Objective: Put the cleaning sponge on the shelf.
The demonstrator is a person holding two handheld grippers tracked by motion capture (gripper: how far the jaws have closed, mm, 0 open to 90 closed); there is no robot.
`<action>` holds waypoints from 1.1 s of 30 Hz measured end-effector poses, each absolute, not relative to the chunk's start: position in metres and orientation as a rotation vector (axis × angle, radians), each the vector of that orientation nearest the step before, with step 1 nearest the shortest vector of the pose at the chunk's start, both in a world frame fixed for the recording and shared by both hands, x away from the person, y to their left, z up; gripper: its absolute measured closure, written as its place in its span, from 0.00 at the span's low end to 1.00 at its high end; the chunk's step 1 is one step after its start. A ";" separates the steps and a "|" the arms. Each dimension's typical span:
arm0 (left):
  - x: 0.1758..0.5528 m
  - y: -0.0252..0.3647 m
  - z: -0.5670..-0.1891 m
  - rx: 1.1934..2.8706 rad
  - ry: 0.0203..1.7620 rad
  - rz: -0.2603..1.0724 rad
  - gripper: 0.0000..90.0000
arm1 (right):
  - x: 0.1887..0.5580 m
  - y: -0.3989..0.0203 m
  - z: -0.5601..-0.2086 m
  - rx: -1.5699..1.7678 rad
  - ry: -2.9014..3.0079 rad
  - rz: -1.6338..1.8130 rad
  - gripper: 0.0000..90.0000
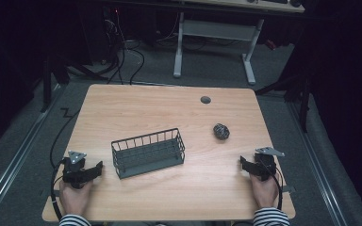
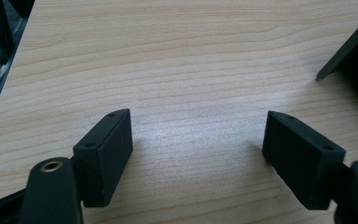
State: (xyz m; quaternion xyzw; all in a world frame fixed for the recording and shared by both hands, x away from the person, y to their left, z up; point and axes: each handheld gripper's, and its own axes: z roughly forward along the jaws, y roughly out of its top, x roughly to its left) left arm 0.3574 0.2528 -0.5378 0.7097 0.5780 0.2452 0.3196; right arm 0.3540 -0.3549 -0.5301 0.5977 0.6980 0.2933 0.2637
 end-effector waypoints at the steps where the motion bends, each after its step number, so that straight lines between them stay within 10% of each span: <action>1: 0.357 0.253 -0.538 1.865 1.519 0.643 0.26 | 0.354 -0.355 -0.530 1.615 1.886 0.796 0.36; 33: 0.354 0.266 -0.532 1.800 1.512 0.588 0.32 | 0.354 -0.355 -0.530 1.611 1.891 0.795 0.36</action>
